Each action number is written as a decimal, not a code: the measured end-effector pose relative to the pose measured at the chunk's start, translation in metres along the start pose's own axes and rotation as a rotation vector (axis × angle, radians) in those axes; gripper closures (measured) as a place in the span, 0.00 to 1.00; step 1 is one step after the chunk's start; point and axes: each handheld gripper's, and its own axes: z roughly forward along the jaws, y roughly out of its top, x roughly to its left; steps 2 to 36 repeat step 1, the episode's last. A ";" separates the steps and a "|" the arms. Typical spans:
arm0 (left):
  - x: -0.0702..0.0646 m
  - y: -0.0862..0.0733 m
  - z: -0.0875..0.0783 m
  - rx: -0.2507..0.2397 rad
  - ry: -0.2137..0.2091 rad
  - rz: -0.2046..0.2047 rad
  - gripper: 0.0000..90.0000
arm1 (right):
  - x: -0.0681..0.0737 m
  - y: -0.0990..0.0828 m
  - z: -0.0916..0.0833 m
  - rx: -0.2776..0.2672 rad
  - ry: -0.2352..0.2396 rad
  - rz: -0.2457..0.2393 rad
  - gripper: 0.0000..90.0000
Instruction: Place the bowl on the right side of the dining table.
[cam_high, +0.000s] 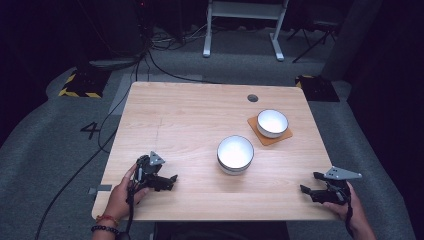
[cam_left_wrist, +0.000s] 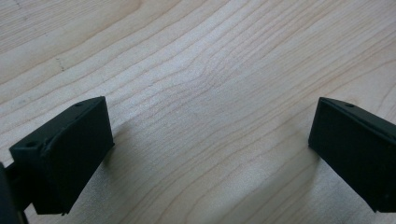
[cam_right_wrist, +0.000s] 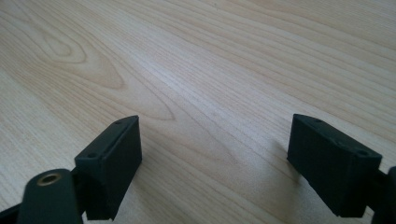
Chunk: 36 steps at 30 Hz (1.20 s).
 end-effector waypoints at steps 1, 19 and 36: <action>0.000 0.000 0.000 -0.002 -0.002 -0.002 0.00 | 0.000 0.000 0.000 0.000 0.001 -0.001 0.20; 0.000 0.000 0.000 -0.002 -0.002 -0.002 0.00 | 0.000 0.000 0.000 0.000 0.001 -0.001 0.20; 0.000 0.000 0.000 -0.002 -0.002 -0.002 0.00 | 0.000 0.000 0.000 0.000 0.001 -0.001 0.20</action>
